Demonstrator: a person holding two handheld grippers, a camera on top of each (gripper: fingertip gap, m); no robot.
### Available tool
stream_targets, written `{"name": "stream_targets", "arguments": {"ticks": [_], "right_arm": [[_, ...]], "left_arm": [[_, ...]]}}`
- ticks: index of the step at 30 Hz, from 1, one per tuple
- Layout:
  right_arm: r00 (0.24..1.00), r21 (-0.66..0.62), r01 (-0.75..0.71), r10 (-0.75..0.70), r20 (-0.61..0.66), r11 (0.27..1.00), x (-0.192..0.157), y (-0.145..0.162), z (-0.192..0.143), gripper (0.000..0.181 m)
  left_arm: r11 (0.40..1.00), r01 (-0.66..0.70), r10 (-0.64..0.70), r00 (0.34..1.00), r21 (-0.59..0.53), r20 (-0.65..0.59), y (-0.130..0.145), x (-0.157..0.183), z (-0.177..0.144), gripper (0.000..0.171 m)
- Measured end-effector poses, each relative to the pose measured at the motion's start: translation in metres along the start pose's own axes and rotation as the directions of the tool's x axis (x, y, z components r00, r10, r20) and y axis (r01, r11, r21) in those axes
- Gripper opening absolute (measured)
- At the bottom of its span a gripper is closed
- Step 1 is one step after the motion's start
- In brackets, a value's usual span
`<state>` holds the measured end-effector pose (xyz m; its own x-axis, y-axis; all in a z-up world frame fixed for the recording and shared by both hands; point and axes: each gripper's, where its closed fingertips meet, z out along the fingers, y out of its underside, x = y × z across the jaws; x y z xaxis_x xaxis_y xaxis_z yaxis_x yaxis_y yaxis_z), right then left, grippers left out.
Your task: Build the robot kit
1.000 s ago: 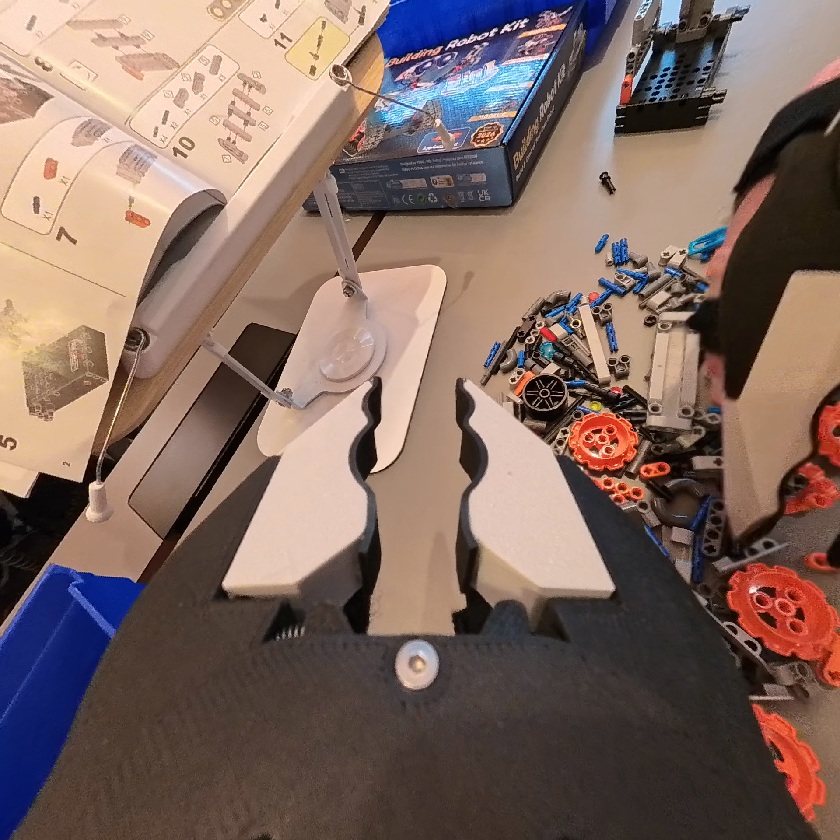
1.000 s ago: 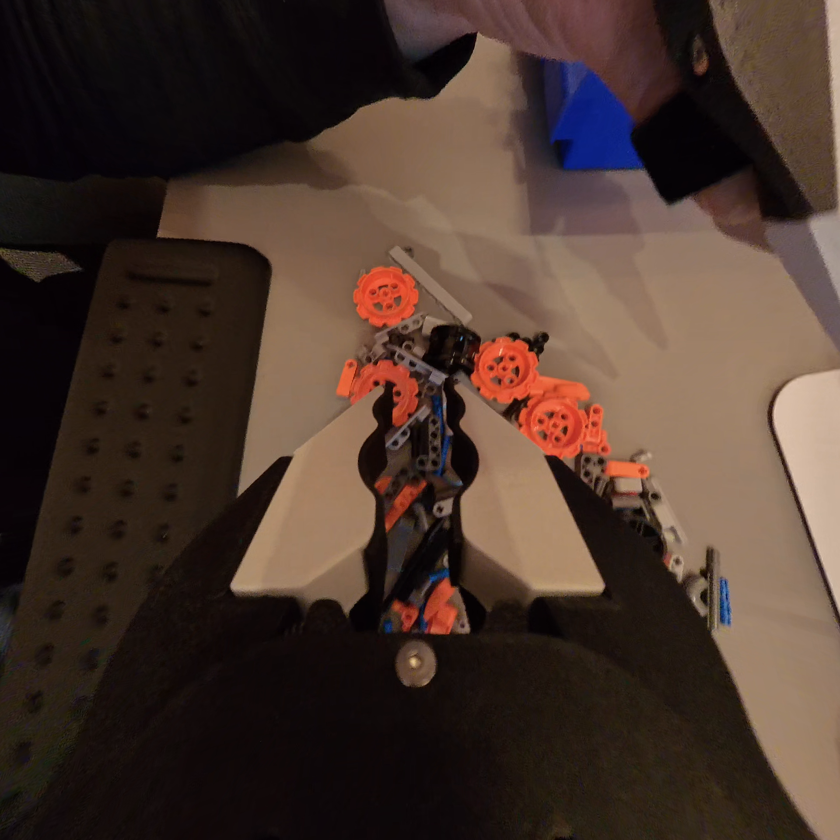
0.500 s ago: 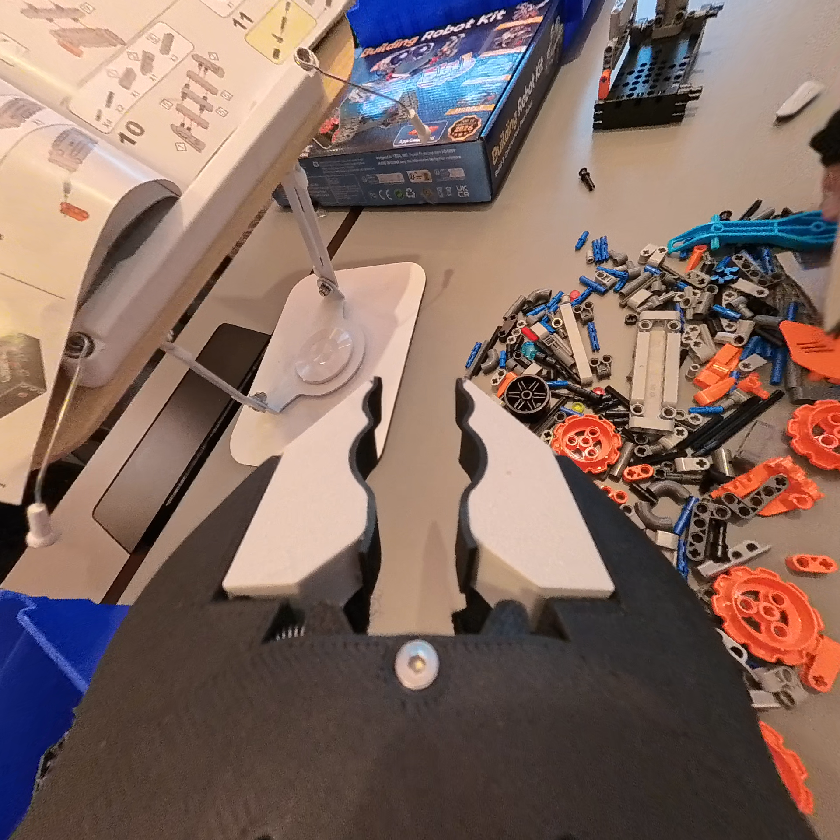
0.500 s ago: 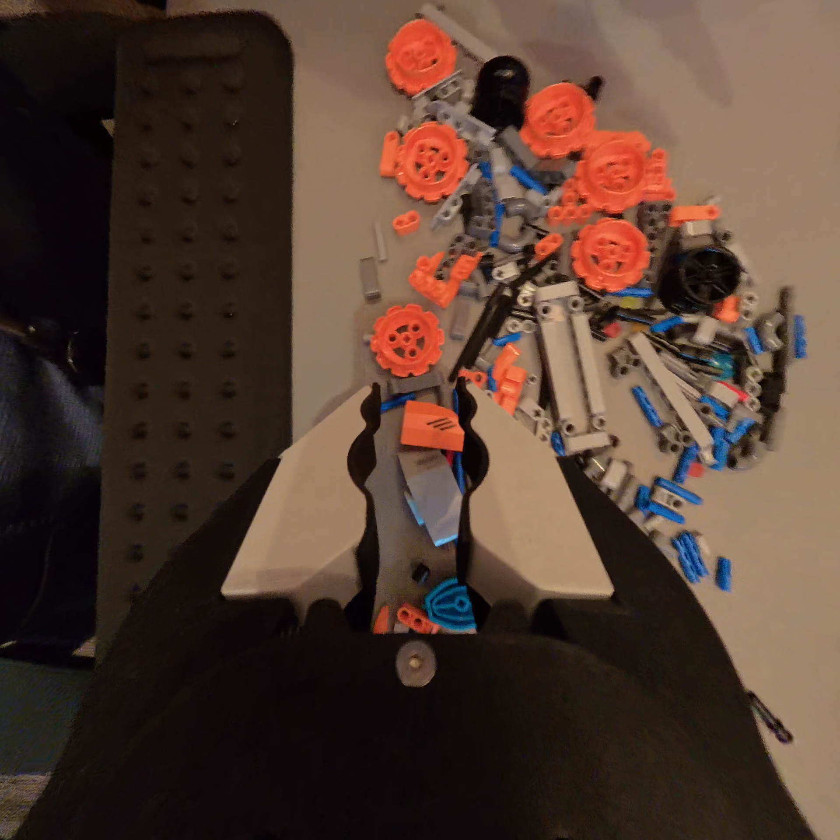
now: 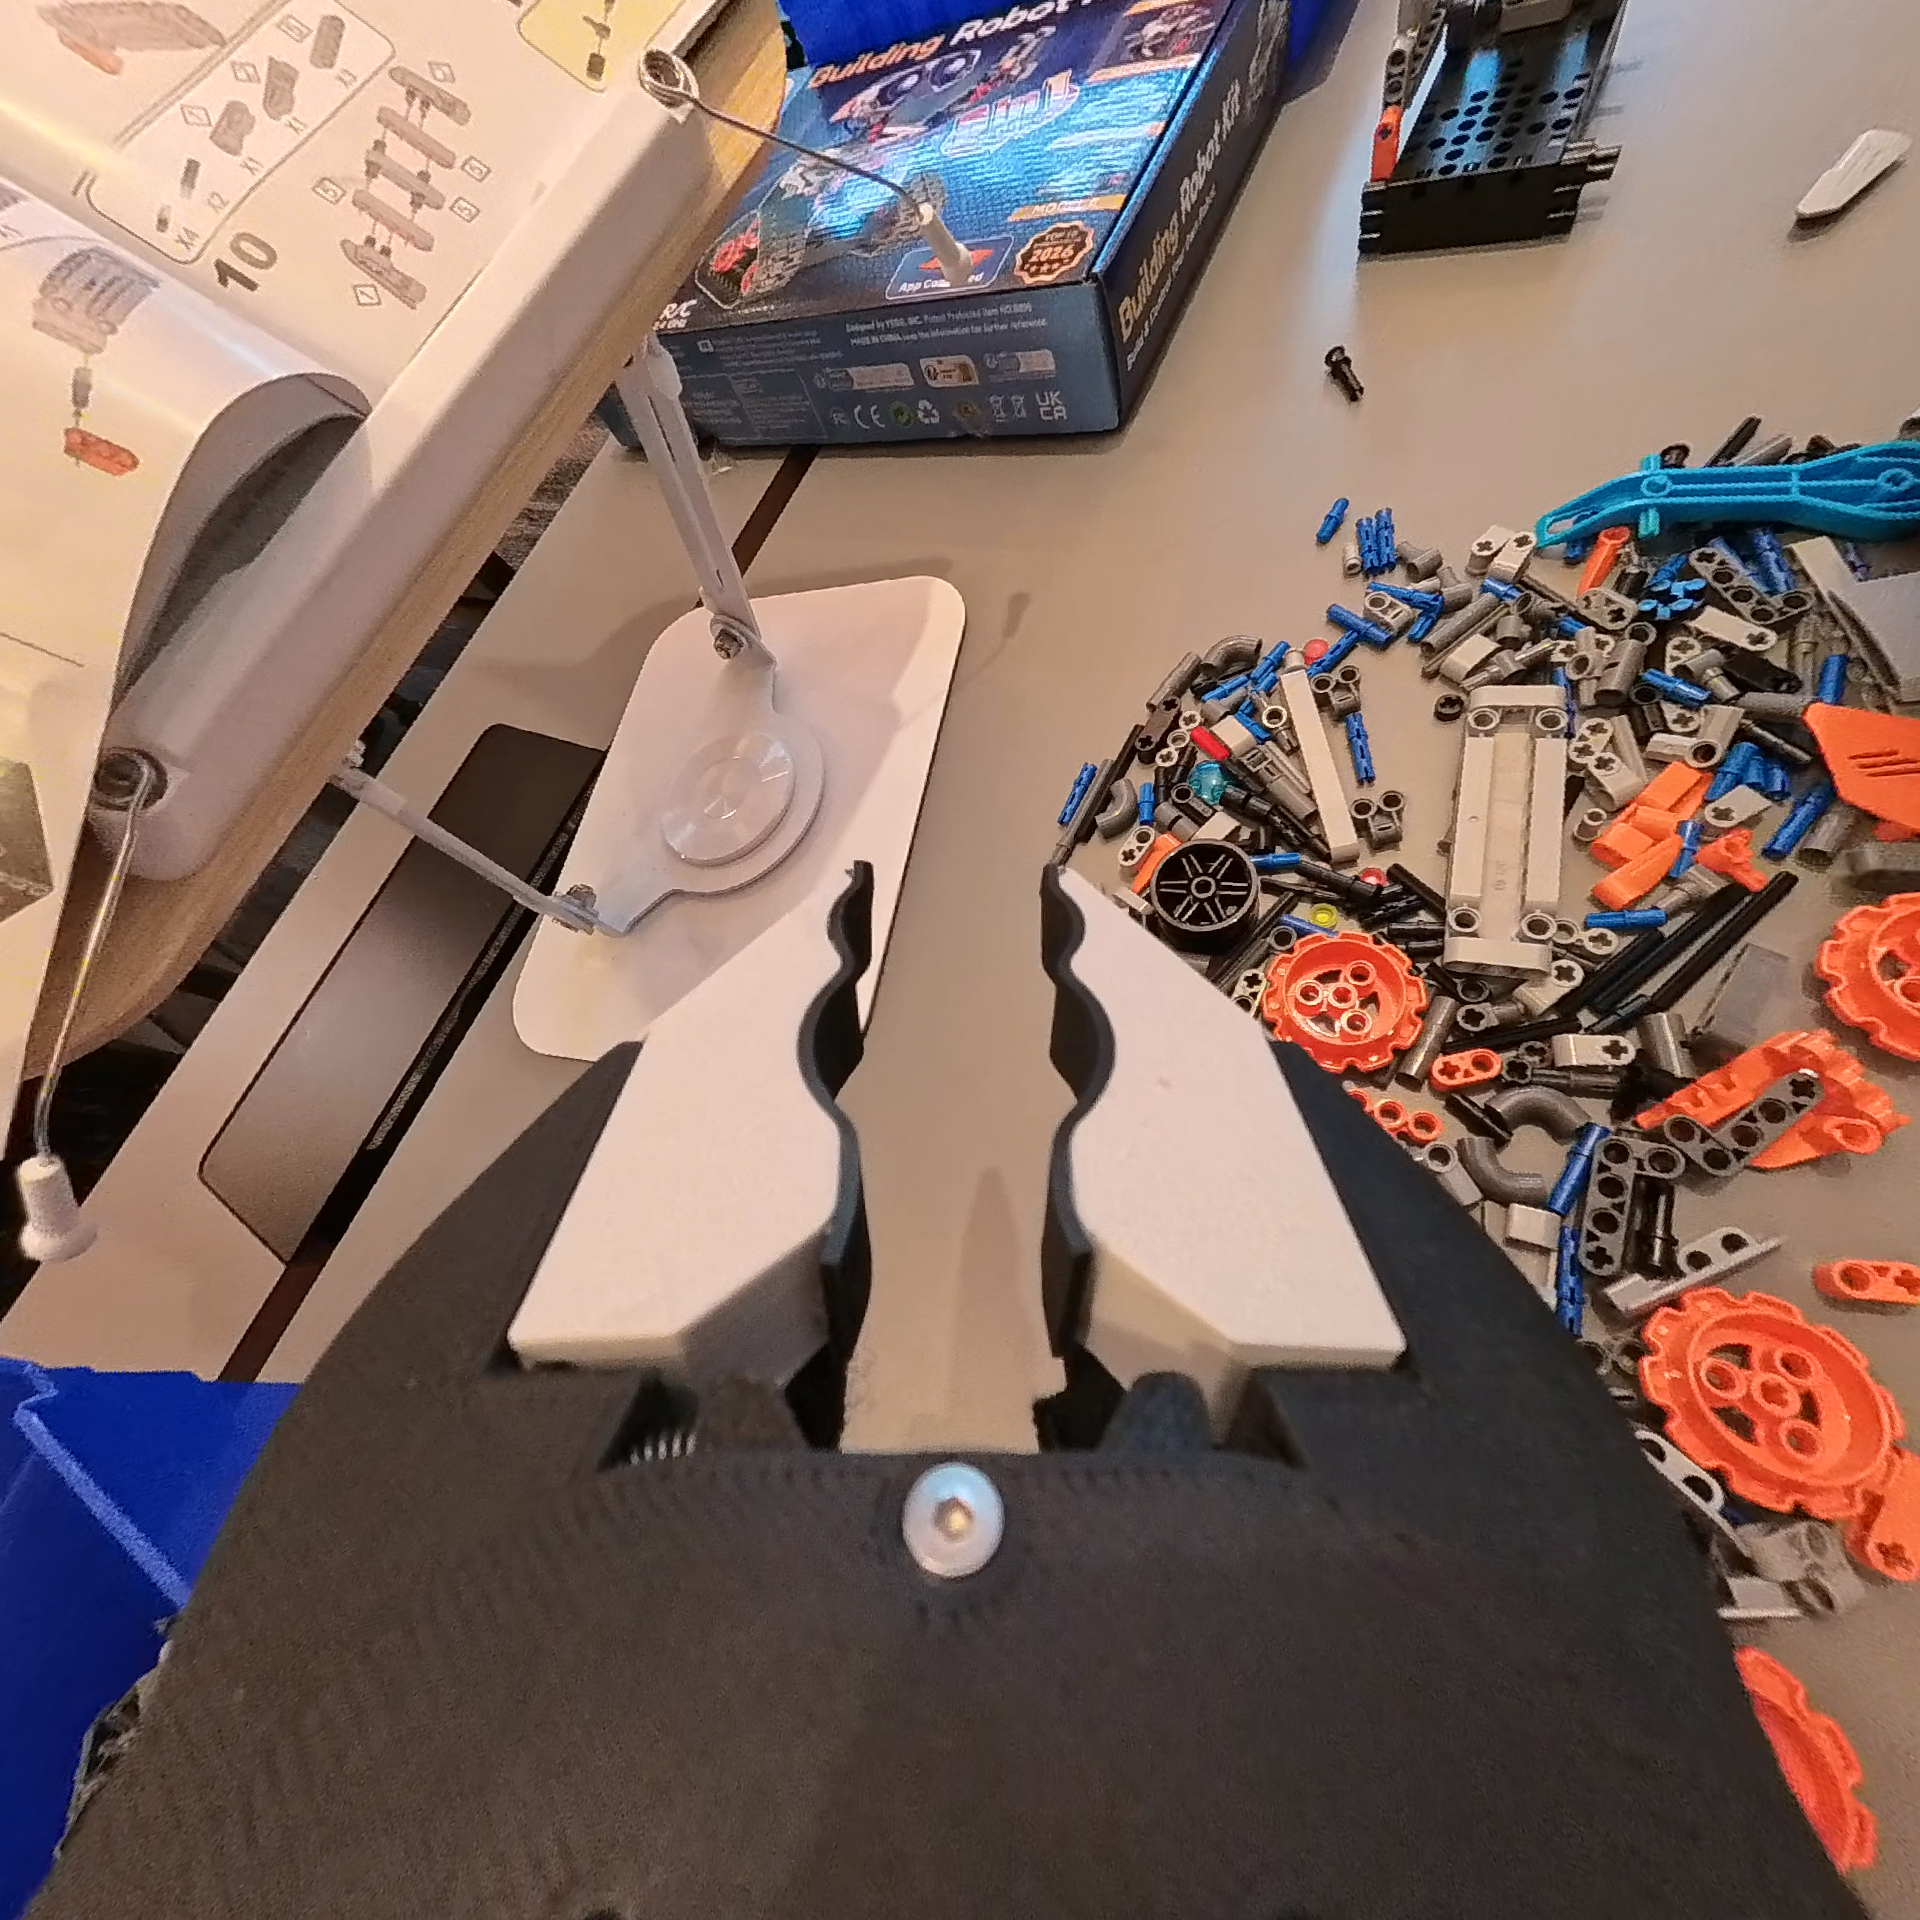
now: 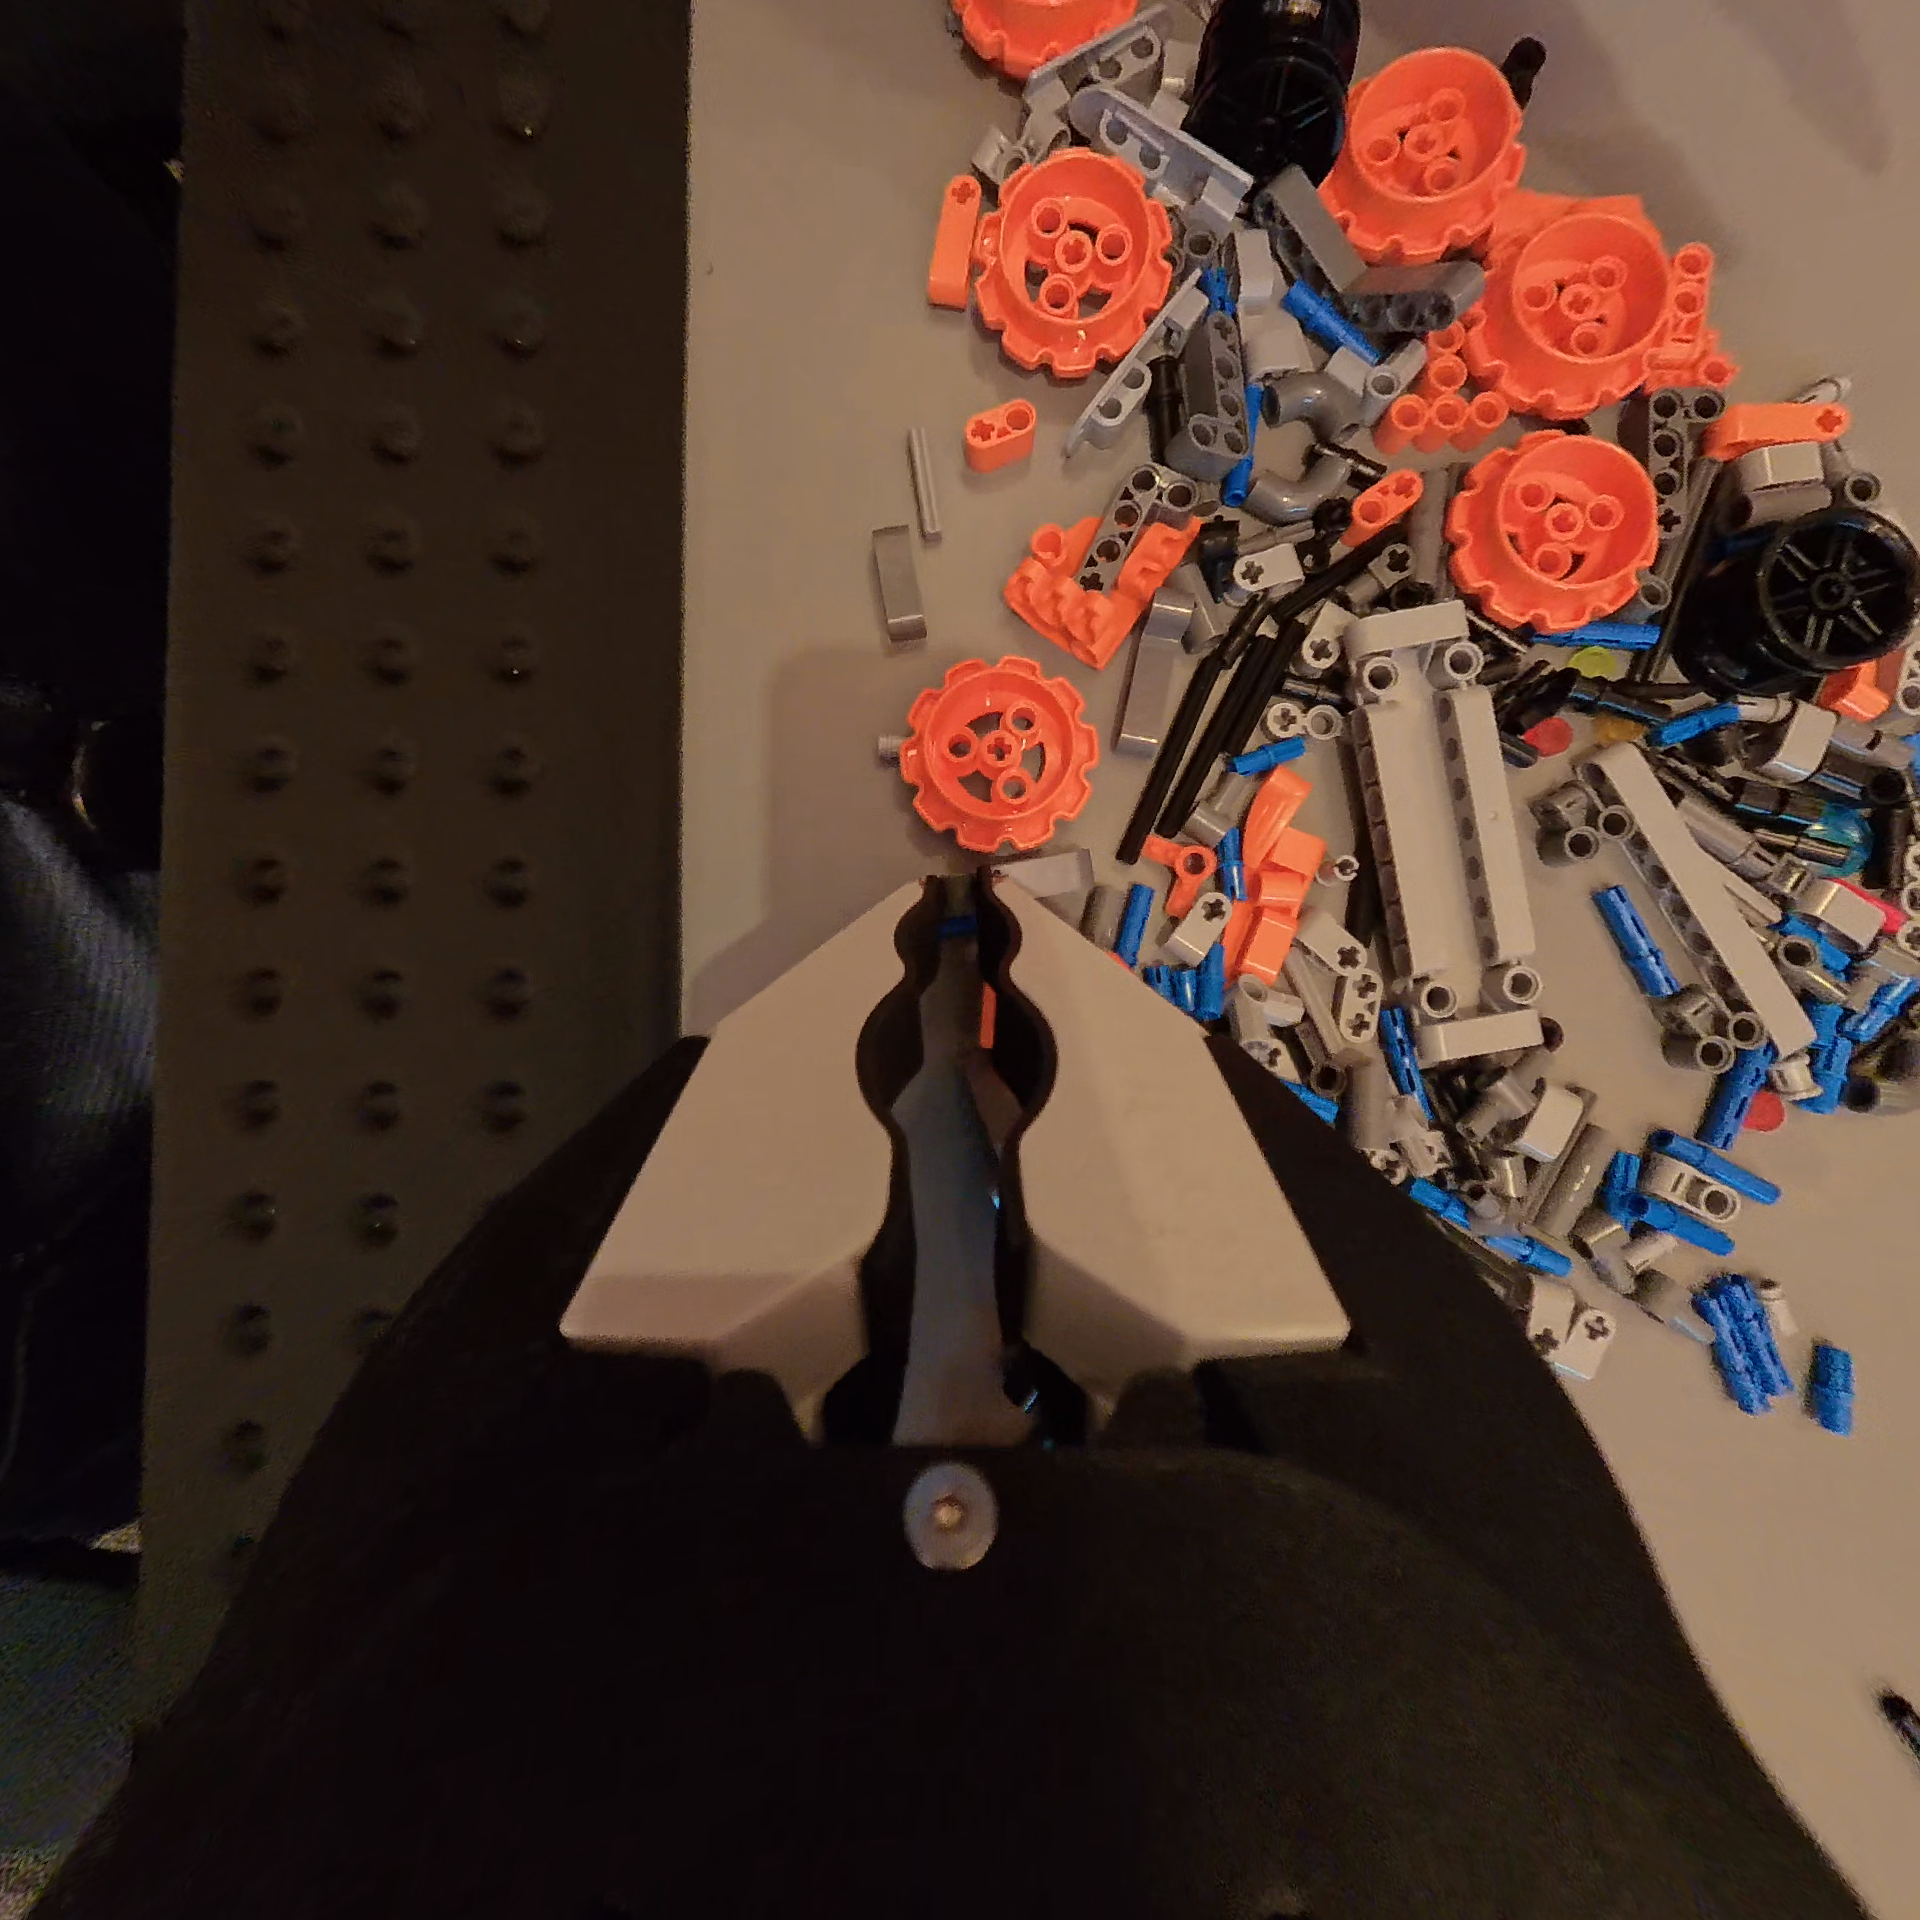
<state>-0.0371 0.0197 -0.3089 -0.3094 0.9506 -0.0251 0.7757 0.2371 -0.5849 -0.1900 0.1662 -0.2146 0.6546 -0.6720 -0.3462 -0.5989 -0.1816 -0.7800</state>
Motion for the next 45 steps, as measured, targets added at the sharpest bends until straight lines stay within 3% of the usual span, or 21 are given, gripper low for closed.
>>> {"name": "stream_targets", "arguments": {"ticks": [7,30,39,45], "right_arm": [[0.998,0.133,-0.057,0.054,0.024,0.989,-0.005,-0.010,-0.015,0.004],[0.996,0.160,-0.080,0.083,-0.013,0.984,0.008,-0.011,-0.012,0.012],[0.986,0.232,-0.121,0.143,-0.082,0.965,0.023,-0.005,-0.034,0.013],[0.956,0.264,-0.172,0.225,-0.188,0.949,0.045,0.014,-0.066,0.015]], "left_arm": [[1.000,-0.002,0.002,1.000,-0.005,-0.006,0.001,0.002,0.002,0.029],[1.000,-0.002,0.001,1.000,-0.028,-0.018,0.008,0.004,0.007,0.030],[1.000,-0.004,0.004,1.000,-0.031,-0.021,0.008,0.005,0.008,0.030],[0.999,-0.006,0.005,1.000,-0.031,-0.025,0.008,0.006,0.008,0.029]]}}
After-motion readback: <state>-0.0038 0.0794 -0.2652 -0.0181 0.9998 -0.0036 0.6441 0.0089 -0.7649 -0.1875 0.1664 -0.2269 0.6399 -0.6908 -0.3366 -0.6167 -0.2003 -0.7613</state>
